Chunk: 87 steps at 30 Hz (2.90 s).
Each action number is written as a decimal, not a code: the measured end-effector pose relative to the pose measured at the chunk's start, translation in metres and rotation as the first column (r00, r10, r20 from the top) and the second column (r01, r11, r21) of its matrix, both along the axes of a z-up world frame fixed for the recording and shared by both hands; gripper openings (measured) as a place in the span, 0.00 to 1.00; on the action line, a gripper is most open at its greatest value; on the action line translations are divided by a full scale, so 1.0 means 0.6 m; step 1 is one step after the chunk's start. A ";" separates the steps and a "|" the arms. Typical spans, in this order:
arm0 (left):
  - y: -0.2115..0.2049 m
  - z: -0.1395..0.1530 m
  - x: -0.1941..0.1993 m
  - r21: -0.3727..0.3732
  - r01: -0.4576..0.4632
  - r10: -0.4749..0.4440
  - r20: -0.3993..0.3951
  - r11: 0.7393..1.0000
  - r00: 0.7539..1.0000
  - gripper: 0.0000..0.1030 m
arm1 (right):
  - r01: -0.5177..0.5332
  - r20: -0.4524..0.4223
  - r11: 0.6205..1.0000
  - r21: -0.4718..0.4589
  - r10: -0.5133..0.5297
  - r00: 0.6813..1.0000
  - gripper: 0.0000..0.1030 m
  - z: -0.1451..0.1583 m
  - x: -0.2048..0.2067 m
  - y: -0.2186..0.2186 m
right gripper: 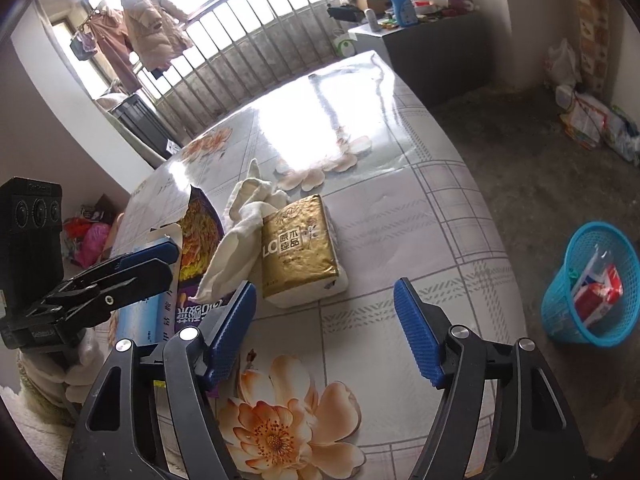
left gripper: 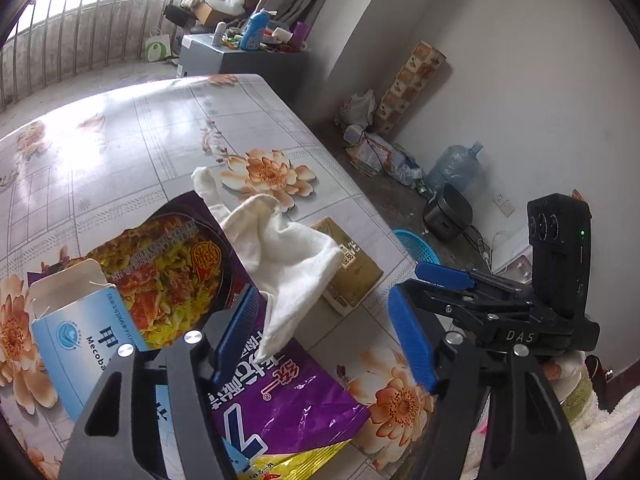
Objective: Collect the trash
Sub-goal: 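Move both tools back over the table toward the cloth and tissue pack, then grasp the gold tissue pack with the right tool while the left tool grasps the white cloth, then lift and carry the cloth in the left tool and tissue pack in the right tool to the wastebasket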
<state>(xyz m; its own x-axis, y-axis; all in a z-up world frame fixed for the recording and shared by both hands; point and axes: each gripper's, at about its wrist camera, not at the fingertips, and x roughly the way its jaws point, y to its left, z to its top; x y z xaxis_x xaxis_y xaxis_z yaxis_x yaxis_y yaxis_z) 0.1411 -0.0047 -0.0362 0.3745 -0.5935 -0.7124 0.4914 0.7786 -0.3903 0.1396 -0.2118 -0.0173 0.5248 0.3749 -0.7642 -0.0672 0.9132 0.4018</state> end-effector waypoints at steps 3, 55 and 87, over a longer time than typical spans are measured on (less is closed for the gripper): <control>-0.006 -0.013 0.008 0.011 0.024 -0.023 -0.030 1.000 0.999 0.53 | -0.050 -0.004 0.999 -0.013 0.050 0.999 0.59 -0.006 0.008 0.012; -0.133 -0.044 -0.049 0.131 0.210 -0.202 -0.072 0.969 0.977 0.40 | 0.001 -0.062 0.996 -0.092 -0.007 0.998 0.50 -0.014 -0.072 -0.078; -0.197 -0.081 -0.070 0.346 0.191 -0.213 0.024 0.918 0.977 0.38 | 0.024 -0.087 0.993 -0.117 -0.034 0.996 0.52 -0.035 -0.056 -0.074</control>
